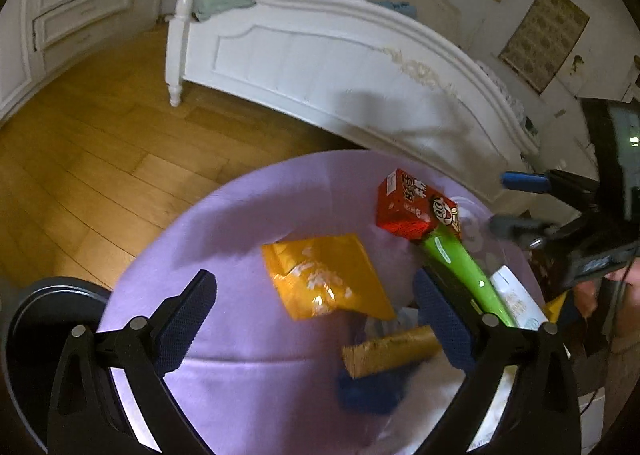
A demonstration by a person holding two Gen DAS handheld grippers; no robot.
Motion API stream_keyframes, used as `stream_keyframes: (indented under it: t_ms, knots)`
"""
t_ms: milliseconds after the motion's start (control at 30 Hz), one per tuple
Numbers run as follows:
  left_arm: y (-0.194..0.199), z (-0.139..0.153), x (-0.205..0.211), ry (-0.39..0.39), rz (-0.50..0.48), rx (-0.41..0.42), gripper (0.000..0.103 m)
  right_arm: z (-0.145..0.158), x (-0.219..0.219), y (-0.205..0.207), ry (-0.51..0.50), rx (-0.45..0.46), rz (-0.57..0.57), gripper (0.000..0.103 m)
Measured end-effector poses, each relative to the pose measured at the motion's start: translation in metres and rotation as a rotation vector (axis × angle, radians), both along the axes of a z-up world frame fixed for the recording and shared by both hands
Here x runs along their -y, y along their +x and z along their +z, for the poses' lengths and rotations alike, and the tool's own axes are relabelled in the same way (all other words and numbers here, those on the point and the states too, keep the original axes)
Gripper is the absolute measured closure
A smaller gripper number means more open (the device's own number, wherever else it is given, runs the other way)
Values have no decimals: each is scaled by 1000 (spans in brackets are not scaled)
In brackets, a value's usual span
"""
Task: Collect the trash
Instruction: 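Grasp the orange chip bag with left tool while right tool grasps red Wangzai carton, then carry both items over the black bin and open both tools to drop them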
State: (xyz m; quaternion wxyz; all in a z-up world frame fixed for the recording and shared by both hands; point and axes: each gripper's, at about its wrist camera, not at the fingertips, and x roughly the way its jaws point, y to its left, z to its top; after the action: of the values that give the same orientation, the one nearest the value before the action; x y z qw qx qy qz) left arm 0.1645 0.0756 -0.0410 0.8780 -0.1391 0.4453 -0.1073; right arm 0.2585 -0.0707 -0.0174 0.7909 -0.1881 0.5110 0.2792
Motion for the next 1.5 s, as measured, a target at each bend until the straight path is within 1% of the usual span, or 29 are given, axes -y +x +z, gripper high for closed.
stream_keyframes:
  t_ms: [33,67,100,133,167,200,233,267,300,333,433,467,533,567,600,700,733,833,867,900,967,1067,1200,1233,1267,1367,1400,1433,1500]
  knots:
    - [2,-2,2,3,-8,-6,7,-9,-6,3,-26,-2,18,12]
    - [3,-3,5,10,-16,-7,8,-15,-10,5,-54,-1,36,12]
    - [3,-4,8,24,-26,-12,11,-20,-14,8,-79,5,56,13]
    - [10,-5,7,33,-34,-22,13,-24,-20,9,-100,12,82,16]
    - [13,-7,7,32,-42,-32,19,-26,-25,9,-111,20,101,18]
    - [13,-8,8,25,-53,-42,22,-27,-30,9,-124,29,120,18]
    - [14,-10,10,26,-58,-51,22,-29,-35,9,-136,37,132,18]
    - [13,-12,11,32,-60,-55,23,-31,-38,9,-146,43,138,21]
    - [13,-12,12,38,-64,-50,25,-34,-40,10,-152,36,143,26]
    - [13,-12,13,46,-66,-51,27,-36,-40,11,-154,21,141,39]
    - [13,-13,13,34,-72,-55,36,-41,-40,12,-136,14,120,42]
    - [13,-13,12,31,-71,-56,50,-40,-38,11,-126,12,113,43]
    - [11,-14,7,-8,-59,-56,56,-35,-31,7,-93,4,92,45]
    - [10,-14,4,-25,-52,-61,67,-30,-26,6,-74,5,77,46]
    - [10,-14,2,-33,-49,-60,73,-24,-19,3,-55,7,66,46]
    - [2,-7,-2,-55,-43,-33,75,8,2,-4,74,24,-1,47]
    - [-3,-2,-5,-67,-40,-18,76,17,8,-7,110,32,-22,47]
    - [-18,14,-13,-94,-25,26,76,51,28,-21,260,41,-85,47]
    - [-26,21,-17,-99,-16,44,75,61,32,-28,315,36,-99,47]
    - [-32,26,-21,-104,-9,57,75,67,33,-35,348,31,-103,47]
    - [-49,37,-32,-120,16,91,75,83,29,-56,430,19,-94,47]
    - [-89,53,-64,-116,93,156,75,96,3,-87,494,-11,-49,47]
    - [-144,56,-112,-86,239,190,75,96,-54,-124,518,-58,31,47]
    - [-157,52,-126,-83,278,185,75,91,-78,-133,509,-75,59,47]
    - [-169,45,-139,-85,313,174,75,86,-91,-138,505,-84,71,47]
    - [-194,25,-166,-58,400,139,75,62,-149,-148,484,-149,112,48]
    - [-202,16,-176,-64,429,123,75,59,-163,-155,478,-159,123,48]
    - [-208,8,-185,-76,454,109,75,51,-187,-158,466,-180,145,48]
    - [-217,-8,-201,-90,497,82,75,34,-221,-160,434,-191,167,48]
